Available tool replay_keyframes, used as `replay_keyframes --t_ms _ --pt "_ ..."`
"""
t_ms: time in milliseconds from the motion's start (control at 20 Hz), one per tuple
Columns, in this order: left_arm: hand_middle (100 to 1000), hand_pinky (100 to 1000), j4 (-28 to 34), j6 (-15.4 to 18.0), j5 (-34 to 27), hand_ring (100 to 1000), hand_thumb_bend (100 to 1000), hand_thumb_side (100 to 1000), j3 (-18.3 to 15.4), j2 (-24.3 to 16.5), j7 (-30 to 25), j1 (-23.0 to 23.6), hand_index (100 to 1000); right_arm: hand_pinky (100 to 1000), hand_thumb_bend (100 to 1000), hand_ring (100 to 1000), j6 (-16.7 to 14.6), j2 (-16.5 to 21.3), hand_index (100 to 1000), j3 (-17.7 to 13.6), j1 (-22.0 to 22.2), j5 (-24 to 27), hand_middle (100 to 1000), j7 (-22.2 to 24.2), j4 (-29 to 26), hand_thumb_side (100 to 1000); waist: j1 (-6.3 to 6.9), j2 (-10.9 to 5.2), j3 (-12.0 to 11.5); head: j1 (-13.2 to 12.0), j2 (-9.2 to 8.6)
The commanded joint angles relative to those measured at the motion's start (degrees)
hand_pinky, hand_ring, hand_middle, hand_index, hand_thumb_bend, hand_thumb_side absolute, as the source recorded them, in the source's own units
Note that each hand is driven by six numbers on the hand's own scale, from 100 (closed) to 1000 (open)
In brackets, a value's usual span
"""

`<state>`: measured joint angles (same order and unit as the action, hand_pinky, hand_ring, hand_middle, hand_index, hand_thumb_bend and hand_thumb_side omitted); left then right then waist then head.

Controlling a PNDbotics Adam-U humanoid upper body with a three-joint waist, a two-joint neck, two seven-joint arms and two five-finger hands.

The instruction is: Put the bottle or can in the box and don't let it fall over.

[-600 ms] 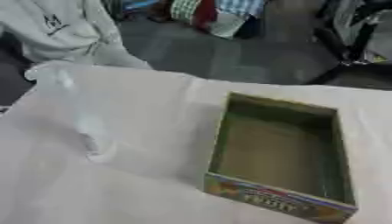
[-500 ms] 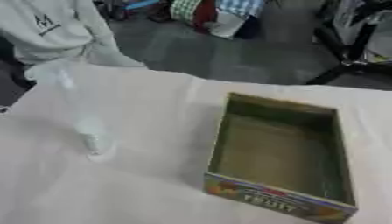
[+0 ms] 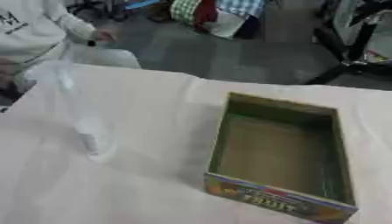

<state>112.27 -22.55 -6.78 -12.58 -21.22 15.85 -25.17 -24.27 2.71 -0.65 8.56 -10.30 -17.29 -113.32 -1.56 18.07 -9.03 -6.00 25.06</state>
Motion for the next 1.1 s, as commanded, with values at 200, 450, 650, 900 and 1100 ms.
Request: replay_keyframes --t_ms 200,450,650,900,1100 --pt "100 966 0.4 0.7 -0.3 775 100 672 -0.3 -1.4 -0.4 -0.4 100 1000 100 1000 0.0 0.2 1000 0.2 -0.2 -0.1 1000 0.0 -1.3 668 0.23 -1.27 0.1 -0.2 -0.06" --pt "100 999 0.5 0.9 0.0 777 100 672 -0.2 -1.4 -1.4 -0.3 100 1000 100 1000 0.1 0.2 1000 0.1 -0.2 -0.1 1000 0.0 -1.3 669 0.25 -1.26 0.1 -0.2 -0.02" --pt "100 1000 0.5 0.9 -0.5 777 100 672 -0.2 -1.4 -1.9 -0.3 100 1000 100 1000 0.1 0.2 1000 0.1 -0.2 -0.1 1000 0.1 -1.3 668 0.25 -1.27 0.2 -0.2 0.08" --pt "100 1000 0.8 0.9 -1.4 795 100 672 -0.3 -1.3 -1.4 -0.4 100 1000 100 1000 0.0 0.2 1000 0.2 -0.2 -0.2 1000 0.1 -1.3 651 0.25 -1.24 0.2 0.1 2.93" --pt "100 1000 1.3 1.2 -1.7 880 100 672 -0.2 -1.4 -1.7 -0.3 100 1000 100 1000 0.2 0.0 1000 0.2 -0.3 -0.3 1000 0.1 -1.3 668 0.21 -1.13 0.2 0.2 3.75"
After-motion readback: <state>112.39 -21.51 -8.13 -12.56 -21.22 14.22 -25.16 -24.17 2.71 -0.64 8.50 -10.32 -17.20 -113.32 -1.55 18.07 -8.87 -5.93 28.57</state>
